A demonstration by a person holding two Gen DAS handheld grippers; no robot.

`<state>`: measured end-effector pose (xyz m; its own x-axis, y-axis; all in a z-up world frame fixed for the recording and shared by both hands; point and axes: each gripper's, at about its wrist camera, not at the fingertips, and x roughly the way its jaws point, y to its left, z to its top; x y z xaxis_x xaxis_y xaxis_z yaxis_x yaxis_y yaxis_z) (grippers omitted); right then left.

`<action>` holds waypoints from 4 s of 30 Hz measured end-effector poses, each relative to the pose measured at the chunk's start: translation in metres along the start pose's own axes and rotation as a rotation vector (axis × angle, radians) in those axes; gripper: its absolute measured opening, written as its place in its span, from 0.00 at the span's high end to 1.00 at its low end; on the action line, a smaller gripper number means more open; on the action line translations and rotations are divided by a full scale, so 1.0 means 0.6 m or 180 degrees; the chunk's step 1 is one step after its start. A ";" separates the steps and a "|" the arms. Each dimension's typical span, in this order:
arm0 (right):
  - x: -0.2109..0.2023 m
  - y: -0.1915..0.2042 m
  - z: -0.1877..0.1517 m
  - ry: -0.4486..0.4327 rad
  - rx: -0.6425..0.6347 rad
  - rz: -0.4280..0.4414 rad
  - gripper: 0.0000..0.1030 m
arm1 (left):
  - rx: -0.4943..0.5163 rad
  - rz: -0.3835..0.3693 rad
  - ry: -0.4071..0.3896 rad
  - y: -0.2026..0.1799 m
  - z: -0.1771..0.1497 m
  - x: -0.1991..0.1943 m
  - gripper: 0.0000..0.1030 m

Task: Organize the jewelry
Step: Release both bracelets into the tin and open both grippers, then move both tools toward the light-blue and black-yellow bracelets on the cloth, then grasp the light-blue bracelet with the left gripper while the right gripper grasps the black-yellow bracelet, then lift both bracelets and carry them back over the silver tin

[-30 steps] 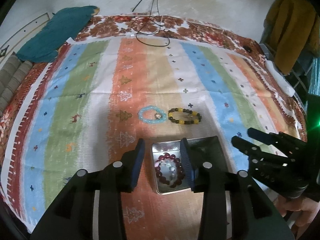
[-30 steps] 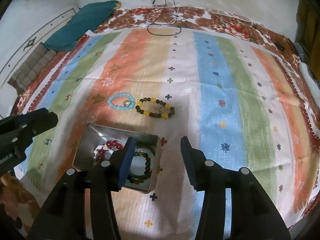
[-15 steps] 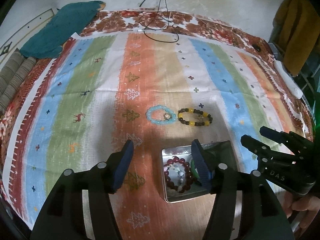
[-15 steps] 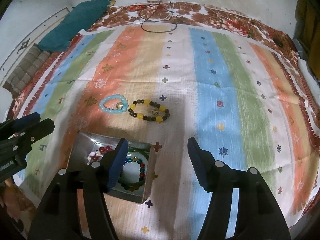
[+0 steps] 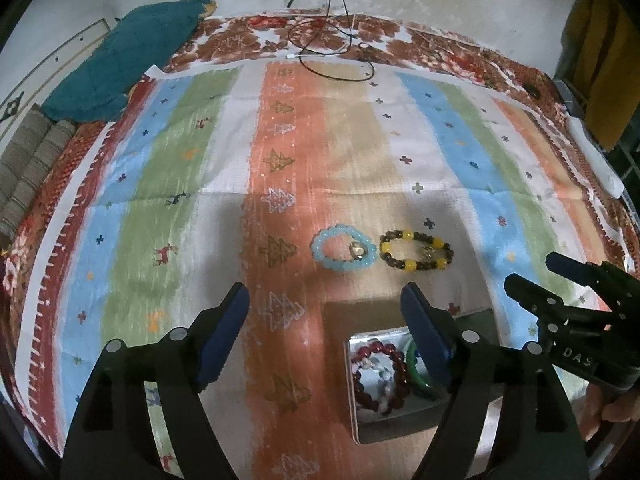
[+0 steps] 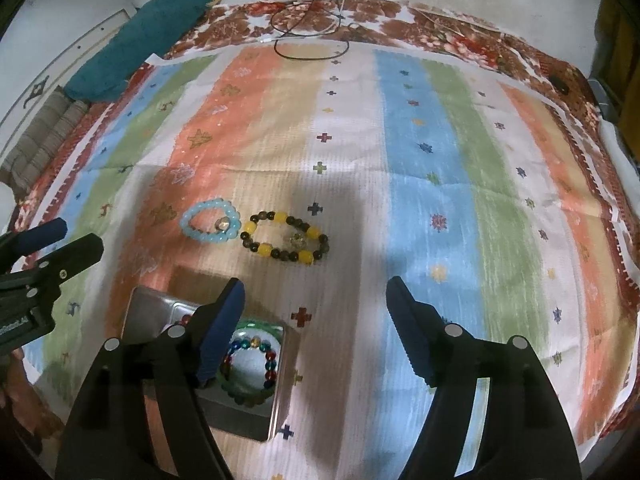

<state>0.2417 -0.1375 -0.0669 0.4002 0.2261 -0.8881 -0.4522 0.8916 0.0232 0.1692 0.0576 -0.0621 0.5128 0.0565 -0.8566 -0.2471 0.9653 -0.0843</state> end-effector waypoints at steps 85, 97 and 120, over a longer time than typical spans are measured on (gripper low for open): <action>0.240 -0.010 0.086 0.0492 -0.0303 -0.0586 0.85 | 0.0382 0.0250 0.0759 0.011 0.067 0.277 0.89; 0.184 -0.020 0.101 0.0217 -0.0191 -0.0305 0.90 | 0.0274 0.0092 0.0563 -0.005 0.087 0.210 0.90; 0.084 0.008 0.091 -0.0059 -0.0033 0.0261 0.90 | 0.0285 -0.0215 0.0153 -0.040 0.092 0.101 0.90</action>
<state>0.3033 -0.1005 -0.0868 0.3763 0.3054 -0.8747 -0.4923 0.8657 0.0905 0.2516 0.0521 -0.0837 0.4853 -0.0196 -0.8741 -0.1379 0.9855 -0.0986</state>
